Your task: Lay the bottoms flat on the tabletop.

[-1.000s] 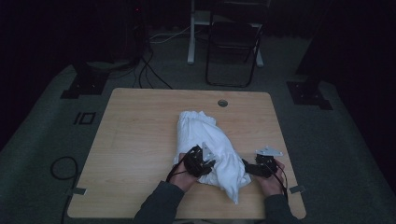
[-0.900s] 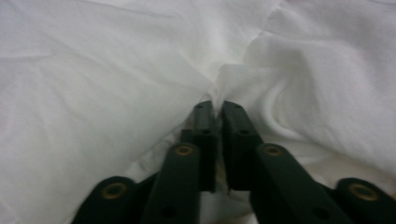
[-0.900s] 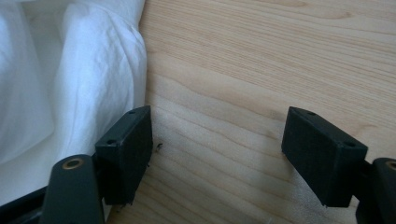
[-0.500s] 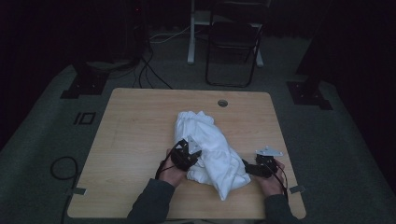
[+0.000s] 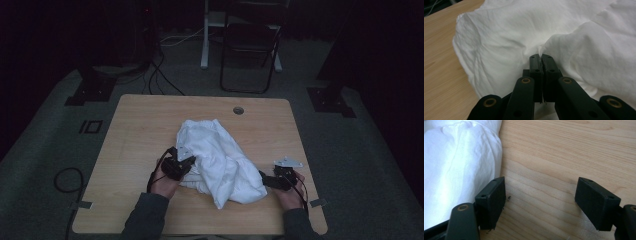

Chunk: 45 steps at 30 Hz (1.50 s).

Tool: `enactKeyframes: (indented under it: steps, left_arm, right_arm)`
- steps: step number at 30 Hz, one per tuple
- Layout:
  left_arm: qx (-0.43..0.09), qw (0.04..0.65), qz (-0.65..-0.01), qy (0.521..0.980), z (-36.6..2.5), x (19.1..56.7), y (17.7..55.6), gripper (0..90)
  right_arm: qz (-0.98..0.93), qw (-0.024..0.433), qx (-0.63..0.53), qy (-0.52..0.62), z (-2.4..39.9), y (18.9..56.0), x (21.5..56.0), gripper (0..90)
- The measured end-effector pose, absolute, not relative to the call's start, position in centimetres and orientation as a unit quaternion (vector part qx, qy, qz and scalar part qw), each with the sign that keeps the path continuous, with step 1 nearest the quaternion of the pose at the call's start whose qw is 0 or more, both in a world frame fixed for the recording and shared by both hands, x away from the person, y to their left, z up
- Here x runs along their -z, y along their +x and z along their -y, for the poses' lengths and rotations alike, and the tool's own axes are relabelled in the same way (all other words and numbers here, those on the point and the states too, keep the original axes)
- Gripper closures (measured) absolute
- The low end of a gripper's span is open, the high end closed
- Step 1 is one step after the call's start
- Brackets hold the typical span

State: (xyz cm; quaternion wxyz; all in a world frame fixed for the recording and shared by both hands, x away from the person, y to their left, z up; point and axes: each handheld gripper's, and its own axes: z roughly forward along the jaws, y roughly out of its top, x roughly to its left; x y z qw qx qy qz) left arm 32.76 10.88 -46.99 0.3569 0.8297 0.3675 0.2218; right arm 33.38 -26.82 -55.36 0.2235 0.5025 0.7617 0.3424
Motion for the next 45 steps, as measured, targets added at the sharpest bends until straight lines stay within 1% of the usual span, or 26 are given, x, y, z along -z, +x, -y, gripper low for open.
enactKeyframes:
  steps: [17, 20, 21, 31, 32, 33, 36, 38, 42, 44, 45]
  left_arm:
    - [-0.234, 0.36, -0.423, 0.798, -16.6, 46.8, 33.2, 87.9]
    - [-0.236, 0.358, -0.426, 0.797, -16.9, 46.8, 33.2, 87.9]
    - [-0.237, 0.357, -0.437, 0.791, -18.0, 46.9, 33.2, 87.9]
    - [-0.243, 0.342, -0.483, 0.769, -22.3, 47.7, 33.1, 87.9]
    - [-0.243, 0.342, -0.483, 0.769, -22.3, 47.7, 33.1, 87.9]
    - [-0.242, 0.338, -0.496, 0.762, -23.5, 48.0, 33.0, 87.9]
    - [-0.244, 0.329, -0.515, 0.754, -25.1, 48.4, 32.9, 87.9]
    - [-0.242, 0.327, -0.522, 0.75, -25.7, 48.6, 32.9, 87.9]
    - [-0.227, 0.319, -0.554, 0.734, -28.2, 49.9, 32.5, 88.0]
    - [-0.222, 0.318, -0.56, 0.732, -28.5, 50.2, 32.5, 86.7]
    - [-0.22, 0.312, -0.574, 0.725, -28.9, 50.6, 32.5, 84.0]
  right_arm:
    - [-0.762, 0.223, -0.342, 0.502, 26.8, 33.4, 55.4, 24.7]
    - [-0.762, 0.223, -0.342, 0.502, 26.8, 33.4, 55.4, 24.7]
    - [-0.762, 0.223, -0.342, 0.502, 26.8, 33.4, 55.4, 24.7]
    - [-0.762, 0.223, -0.342, 0.502, 26.8, 33.4, 55.4, 24.7]
    - [-0.762, 0.223, -0.342, 0.502, 26.8, 33.4, 55.4, 24.7]
    - [-0.762, 0.223, -0.342, 0.502, 26.8, 33.4, 55.4, 24.7]
    - [-0.762, 0.224, -0.342, 0.502, 26.8, 33.4, 55.4, 24.7]
    - [-0.762, 0.224, -0.342, 0.502, 26.8, 33.4, 55.4, 24.7]
    - [-0.762, 0.224, -0.342, 0.502, 26.8, 33.4, 55.4, 24.7]
    - [-0.762, 0.224, -0.342, 0.502, 26.8, 33.4, 55.4, 24.7]
    - [-0.762, 0.224, -0.342, 0.502, 26.8, 33.4, 55.4, 24.7]
